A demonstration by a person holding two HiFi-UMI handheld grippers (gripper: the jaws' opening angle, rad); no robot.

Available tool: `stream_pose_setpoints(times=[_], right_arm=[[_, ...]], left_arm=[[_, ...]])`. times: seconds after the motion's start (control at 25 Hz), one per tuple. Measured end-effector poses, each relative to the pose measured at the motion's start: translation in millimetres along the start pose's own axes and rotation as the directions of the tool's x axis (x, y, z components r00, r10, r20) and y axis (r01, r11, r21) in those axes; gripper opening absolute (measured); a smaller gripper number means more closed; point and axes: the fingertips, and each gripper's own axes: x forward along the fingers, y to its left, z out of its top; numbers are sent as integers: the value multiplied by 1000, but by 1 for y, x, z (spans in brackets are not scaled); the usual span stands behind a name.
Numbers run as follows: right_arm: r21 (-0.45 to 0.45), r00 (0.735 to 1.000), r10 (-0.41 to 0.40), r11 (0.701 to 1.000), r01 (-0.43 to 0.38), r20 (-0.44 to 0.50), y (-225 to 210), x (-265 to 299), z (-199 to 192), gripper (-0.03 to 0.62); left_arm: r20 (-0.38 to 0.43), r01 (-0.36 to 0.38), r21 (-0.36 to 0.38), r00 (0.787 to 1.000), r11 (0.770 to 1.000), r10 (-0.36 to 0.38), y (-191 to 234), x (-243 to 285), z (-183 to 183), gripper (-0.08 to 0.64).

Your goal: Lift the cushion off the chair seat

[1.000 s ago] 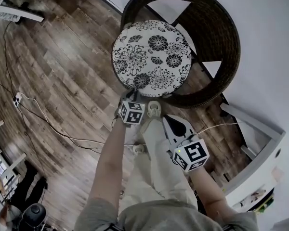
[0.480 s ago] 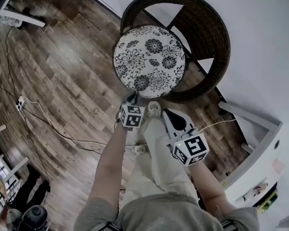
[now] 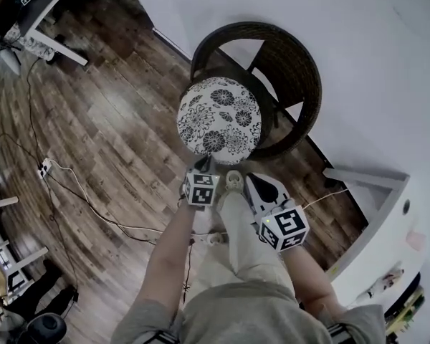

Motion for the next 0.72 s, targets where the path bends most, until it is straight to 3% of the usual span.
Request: stream_pose_setpoints(times=[0.72], right_arm=[[-133, 993, 42, 991, -28, 107, 105, -102, 29, 3]], left_arm=[[189, -25, -69, 981, 997, 38, -35, -167, 28, 21]])
